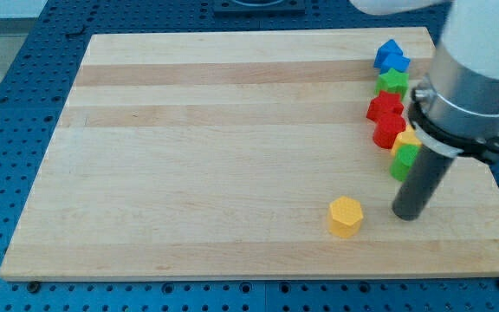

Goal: Move yellow hexagon towards center left

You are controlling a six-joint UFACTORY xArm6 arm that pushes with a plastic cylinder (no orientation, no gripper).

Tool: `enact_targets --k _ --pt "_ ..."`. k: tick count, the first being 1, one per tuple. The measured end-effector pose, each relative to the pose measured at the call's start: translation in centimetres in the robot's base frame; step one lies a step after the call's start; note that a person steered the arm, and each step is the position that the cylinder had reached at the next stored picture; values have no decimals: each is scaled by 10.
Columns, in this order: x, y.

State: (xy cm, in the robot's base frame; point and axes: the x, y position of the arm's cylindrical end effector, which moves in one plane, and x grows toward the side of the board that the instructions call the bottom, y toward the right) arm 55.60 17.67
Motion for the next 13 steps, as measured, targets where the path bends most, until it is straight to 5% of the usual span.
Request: enact_targets --k 1,3,5,7,8,10,13 --pt "10 -30" --pt "-60 -158" --pt "-50 -117" --pt "5 -70" --pt "11 -122" --pt "-71 -268" --pt "-5 -192"
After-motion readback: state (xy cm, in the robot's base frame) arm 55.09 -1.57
